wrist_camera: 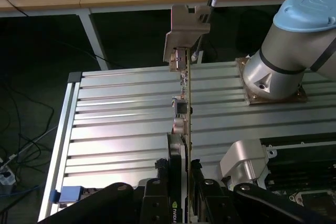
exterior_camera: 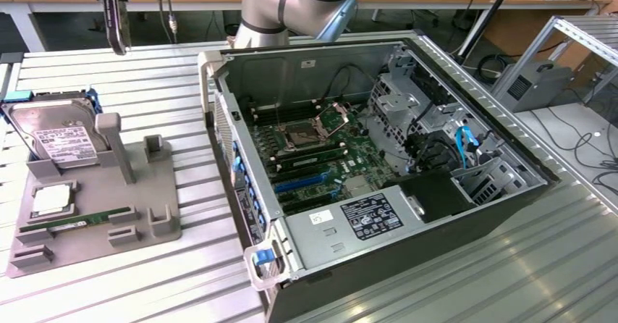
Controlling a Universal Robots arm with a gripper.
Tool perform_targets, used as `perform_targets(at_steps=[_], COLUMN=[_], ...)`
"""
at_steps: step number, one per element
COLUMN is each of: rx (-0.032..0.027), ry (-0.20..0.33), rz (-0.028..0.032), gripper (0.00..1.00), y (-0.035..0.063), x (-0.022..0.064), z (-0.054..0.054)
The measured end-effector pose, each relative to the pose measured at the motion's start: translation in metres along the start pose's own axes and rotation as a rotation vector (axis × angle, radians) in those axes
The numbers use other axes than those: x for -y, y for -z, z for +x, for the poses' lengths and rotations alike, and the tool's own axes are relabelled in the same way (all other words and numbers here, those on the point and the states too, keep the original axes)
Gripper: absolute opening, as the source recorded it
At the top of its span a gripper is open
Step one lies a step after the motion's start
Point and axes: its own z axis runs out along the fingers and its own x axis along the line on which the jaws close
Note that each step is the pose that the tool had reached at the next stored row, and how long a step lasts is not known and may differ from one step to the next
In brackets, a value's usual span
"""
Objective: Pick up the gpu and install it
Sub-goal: 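Pick up the gpu and move the gpu toward the slot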
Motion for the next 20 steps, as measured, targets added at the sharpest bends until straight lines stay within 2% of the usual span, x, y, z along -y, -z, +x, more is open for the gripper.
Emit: perform_targets(at_steps=[3, 5, 6, 8, 11, 12, 15, 16, 17, 18, 19, 20], rx=[-0.0007, -0.0014, -0.0018, -0.0024, -0.0034, -0.0035, -0.0036, -0.0035, -0.0028, -0.0017, 0.0004, 0.0038], ry=[0.0, -0.001, -0.001, -0.001, -0.001, -0.001, -0.001, -0.001, -0.001, -0.001, 0.0, 0.001], rz=[-0.0085, -0.0182, -0.0254, -0.0319, -0.0446, -0.0467, -0.0472, -0.0441, -0.0362, -0.0229, 0.0055, 0.0507], gripper=[0.27, 0.27, 0.27, 0.27, 0.27, 0.27, 0.27, 0.27, 0.27, 0.27, 0.27, 0.27], y=[0.0018, 0.004, 0.0056, 0.0072, 0.0095, 0.0098, 0.0098, 0.0098, 0.0098, 0.0098, 0.0098, 0.0098], x=[-0.0013, -0.003, -0.0041, -0.0054, -0.0071, -0.0073, -0.0073, -0.0073, -0.0072, -0.0073, -0.0073, -0.0073], z=[0.0001, 0.0001, 0.0002, 0.0002, 0.0003, 0.0003, 0.0002, 0.0002, 0.0002, 0.0003, 0.0003, 0.0003])
